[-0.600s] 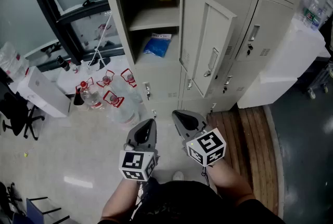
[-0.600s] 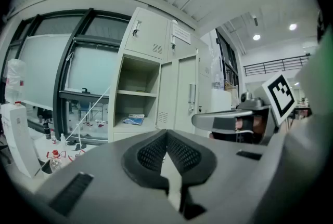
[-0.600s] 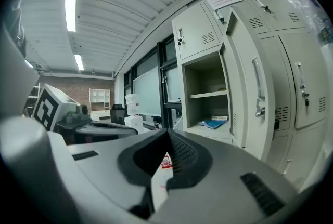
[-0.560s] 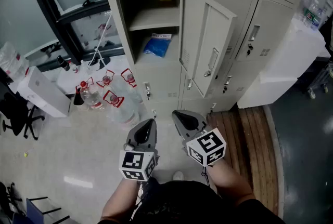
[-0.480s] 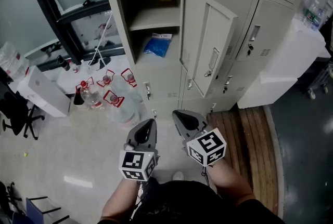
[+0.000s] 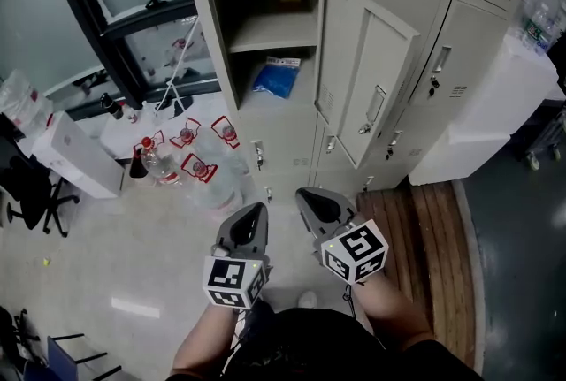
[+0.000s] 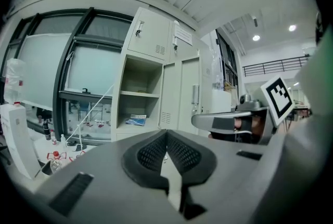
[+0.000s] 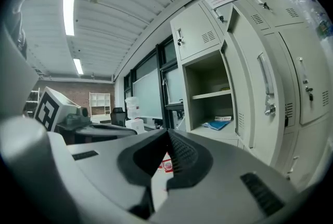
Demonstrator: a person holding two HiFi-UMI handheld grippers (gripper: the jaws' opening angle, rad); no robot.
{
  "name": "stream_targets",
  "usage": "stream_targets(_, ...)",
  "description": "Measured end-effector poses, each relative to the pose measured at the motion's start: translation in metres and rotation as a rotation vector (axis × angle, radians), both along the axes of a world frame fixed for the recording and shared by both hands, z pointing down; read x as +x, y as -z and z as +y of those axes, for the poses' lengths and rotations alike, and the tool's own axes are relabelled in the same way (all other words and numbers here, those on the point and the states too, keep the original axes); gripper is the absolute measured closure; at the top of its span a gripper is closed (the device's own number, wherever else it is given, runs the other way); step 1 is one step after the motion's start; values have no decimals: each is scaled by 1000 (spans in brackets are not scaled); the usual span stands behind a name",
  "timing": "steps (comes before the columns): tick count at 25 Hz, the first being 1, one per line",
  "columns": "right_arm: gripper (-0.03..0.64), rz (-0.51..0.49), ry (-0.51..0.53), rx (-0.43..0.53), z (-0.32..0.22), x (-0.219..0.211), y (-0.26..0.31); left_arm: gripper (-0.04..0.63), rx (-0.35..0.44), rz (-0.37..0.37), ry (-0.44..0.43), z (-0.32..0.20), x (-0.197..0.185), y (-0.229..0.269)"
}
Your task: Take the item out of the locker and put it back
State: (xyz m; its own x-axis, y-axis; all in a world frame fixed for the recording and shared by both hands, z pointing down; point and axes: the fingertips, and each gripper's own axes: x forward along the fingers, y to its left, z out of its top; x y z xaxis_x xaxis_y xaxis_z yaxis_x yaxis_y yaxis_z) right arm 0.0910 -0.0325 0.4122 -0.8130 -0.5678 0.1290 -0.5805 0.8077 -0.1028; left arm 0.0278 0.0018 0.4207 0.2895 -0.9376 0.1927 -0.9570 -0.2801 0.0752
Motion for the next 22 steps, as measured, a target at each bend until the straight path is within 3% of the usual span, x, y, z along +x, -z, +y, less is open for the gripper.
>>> stream_targets(22, 617, 42, -84, -9, -47, -94, 3, 591, -11, 26, -92, -54, -94, -3)
